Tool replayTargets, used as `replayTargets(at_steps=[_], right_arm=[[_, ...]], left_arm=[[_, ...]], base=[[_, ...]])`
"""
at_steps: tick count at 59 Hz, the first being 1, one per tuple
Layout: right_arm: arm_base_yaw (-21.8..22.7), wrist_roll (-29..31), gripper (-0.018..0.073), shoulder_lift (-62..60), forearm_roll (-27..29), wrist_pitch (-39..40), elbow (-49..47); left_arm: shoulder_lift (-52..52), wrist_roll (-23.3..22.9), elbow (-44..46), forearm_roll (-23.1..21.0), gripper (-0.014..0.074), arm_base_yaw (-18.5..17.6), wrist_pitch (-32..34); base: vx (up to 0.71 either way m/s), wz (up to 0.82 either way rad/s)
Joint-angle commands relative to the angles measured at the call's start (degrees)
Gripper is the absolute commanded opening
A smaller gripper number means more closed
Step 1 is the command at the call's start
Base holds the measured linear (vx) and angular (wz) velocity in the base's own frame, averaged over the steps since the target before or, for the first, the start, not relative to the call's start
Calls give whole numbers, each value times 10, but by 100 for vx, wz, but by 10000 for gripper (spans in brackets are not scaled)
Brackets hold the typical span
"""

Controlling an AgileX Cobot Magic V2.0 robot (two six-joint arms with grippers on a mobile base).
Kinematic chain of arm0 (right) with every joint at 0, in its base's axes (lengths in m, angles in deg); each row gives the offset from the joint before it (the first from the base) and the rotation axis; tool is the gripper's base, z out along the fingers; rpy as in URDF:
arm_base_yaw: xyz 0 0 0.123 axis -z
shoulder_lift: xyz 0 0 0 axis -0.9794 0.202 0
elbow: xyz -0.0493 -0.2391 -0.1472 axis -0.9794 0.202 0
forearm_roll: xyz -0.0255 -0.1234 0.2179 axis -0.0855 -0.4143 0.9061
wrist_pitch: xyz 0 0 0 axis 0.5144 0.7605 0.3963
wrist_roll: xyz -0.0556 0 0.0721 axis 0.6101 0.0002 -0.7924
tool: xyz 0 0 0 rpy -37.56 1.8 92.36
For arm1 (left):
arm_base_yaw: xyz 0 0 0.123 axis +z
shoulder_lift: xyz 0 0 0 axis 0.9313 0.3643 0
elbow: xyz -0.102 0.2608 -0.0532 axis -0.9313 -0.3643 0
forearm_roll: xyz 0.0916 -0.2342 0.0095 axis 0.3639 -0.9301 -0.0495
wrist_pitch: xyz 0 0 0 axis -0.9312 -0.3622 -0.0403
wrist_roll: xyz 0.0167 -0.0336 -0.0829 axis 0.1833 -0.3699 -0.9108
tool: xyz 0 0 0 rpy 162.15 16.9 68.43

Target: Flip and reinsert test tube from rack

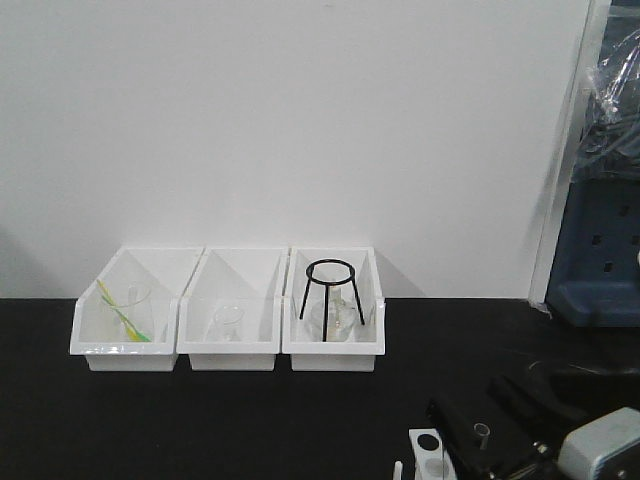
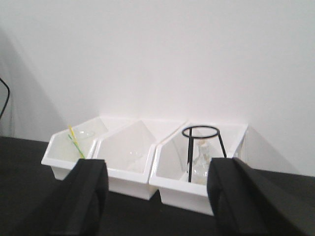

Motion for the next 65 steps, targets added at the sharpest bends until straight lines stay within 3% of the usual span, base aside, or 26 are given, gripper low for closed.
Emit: replayTargets(at_steps=[1,8,17,24,39,65], right_arm=[[0,2,413,-84,-5,-60,-36],[0,2,257,-191,-33,-290,-101],[0,0,-17,-293,-57,-589,-188],[0,3,-14,-342,-64,-695,-204],[0,1,-12,-414,-76,-728,-204],[1,1,-12,-428,-80,-724,-194]], left_arm=[[-6,0,-1,-3,-6,-2,45],[-6,0,-1,-3,-6,-2,45],[-6,0,-1,-3,-6,-2,45],[-6,0,-1,-3,-6,-2,45],[-6,0,-1,-3,-6,-2,45],[-6,0,-1,-3,-6,-2,45]], base=[[0,0],[0,0],[0,0],[0,0],[0,0],[0,0]])
